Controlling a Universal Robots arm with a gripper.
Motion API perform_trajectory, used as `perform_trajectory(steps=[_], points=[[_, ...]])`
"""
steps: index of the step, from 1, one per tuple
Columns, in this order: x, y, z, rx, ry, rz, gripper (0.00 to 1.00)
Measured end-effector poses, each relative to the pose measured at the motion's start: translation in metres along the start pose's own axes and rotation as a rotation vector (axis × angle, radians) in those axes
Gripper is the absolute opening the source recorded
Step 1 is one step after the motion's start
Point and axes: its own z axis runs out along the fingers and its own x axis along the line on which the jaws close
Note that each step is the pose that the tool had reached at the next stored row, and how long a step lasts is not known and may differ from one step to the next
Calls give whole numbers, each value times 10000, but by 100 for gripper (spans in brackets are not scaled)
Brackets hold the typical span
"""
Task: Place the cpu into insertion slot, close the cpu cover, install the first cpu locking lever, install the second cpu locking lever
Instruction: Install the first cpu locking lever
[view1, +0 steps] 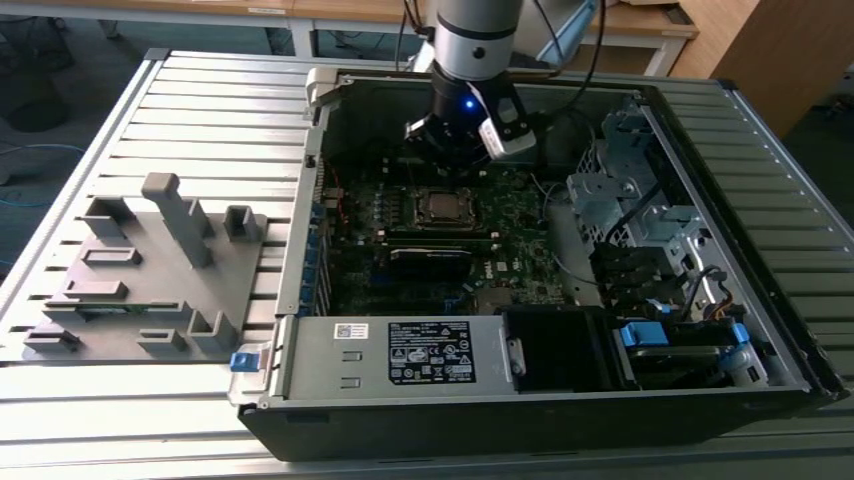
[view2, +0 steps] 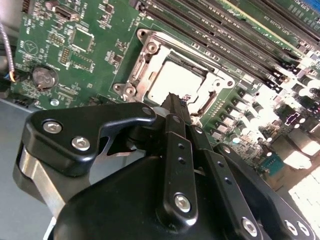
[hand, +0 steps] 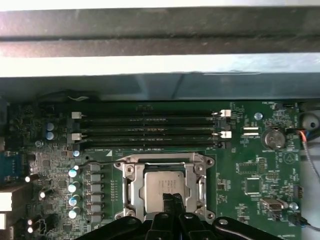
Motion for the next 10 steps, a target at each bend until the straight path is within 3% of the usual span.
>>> perform_trajectory(steps=[10], points=[[17, -1, 12, 0, 0, 1, 10]])
